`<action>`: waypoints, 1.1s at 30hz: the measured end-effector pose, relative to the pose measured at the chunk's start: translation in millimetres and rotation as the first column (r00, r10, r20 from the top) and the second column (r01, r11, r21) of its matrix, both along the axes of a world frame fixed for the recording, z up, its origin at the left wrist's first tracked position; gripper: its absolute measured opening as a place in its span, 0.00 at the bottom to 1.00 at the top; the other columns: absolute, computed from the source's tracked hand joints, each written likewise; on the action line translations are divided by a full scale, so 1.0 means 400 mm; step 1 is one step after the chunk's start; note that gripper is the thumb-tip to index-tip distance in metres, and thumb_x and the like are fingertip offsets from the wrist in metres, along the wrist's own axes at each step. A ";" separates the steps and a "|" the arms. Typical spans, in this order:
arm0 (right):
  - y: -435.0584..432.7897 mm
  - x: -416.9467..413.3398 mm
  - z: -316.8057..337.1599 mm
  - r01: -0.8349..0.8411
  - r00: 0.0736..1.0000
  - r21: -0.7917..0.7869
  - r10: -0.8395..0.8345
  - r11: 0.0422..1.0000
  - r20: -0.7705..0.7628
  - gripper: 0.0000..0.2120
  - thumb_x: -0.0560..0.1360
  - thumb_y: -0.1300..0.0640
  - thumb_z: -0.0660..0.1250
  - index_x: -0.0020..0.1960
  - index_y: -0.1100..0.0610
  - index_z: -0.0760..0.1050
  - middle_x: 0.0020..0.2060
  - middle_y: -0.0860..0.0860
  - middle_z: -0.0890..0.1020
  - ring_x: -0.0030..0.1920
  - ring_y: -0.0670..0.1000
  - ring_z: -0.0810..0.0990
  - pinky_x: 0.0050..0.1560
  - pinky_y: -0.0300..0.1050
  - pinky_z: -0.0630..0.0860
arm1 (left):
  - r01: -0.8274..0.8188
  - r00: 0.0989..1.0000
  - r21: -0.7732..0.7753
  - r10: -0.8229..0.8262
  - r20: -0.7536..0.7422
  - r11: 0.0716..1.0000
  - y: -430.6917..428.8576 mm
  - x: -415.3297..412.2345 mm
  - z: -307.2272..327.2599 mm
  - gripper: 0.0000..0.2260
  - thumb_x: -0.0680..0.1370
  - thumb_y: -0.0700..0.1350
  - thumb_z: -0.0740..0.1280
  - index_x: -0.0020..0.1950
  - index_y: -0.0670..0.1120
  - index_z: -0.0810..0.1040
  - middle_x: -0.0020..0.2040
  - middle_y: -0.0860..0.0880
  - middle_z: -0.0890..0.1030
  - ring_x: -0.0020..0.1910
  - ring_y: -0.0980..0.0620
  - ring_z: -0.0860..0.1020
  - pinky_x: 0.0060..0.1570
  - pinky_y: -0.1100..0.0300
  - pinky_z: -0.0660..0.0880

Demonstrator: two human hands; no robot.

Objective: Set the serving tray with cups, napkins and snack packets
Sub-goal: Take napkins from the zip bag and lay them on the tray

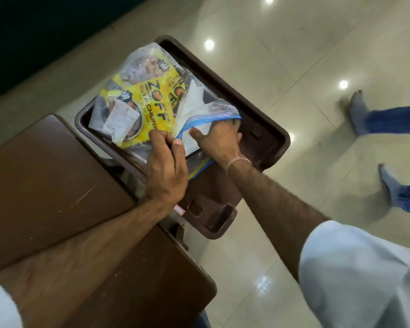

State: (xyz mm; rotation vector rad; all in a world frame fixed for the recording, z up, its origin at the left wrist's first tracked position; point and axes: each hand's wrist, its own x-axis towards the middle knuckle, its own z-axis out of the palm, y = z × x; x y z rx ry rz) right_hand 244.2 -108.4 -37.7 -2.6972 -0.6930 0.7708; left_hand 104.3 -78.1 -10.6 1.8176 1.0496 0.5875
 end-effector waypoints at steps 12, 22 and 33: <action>0.062 0.034 0.020 0.120 0.944 0.105 -0.081 0.987 -0.319 0.16 0.78 0.54 0.68 0.64 0.58 0.78 0.64 0.54 0.80 0.67 0.56 0.76 0.64 0.45 0.71 | 0.034 0.999 -0.030 -0.034 -0.023 0.999 0.010 -0.012 -0.023 0.06 0.81 0.52 0.55 0.49 0.52 0.62 0.40 0.43 0.77 0.39 0.40 0.79 0.39 0.39 0.75; -0.167 0.030 0.166 0.546 0.671 0.221 -0.265 0.808 -0.692 0.10 0.70 0.67 0.76 0.49 0.60 0.81 0.46 0.55 0.88 0.47 0.56 0.87 0.49 0.49 0.84 | -0.021 0.978 -0.137 -0.008 -0.207 0.990 0.024 0.002 0.002 0.06 0.80 0.50 0.62 0.49 0.48 0.68 0.40 0.50 0.76 0.40 0.50 0.75 0.35 0.55 0.64; -0.104 -0.110 0.300 0.471 0.638 0.375 -0.014 0.799 -0.770 0.20 0.71 0.65 0.75 0.62 0.66 0.78 0.56 0.61 0.85 0.57 0.62 0.84 0.59 0.60 0.80 | 0.102 0.964 -0.650 0.086 0.250 0.753 0.053 -0.150 0.132 0.17 0.68 0.64 0.72 0.42 0.51 0.78 0.42 0.48 0.82 0.43 0.48 0.80 0.46 0.46 0.75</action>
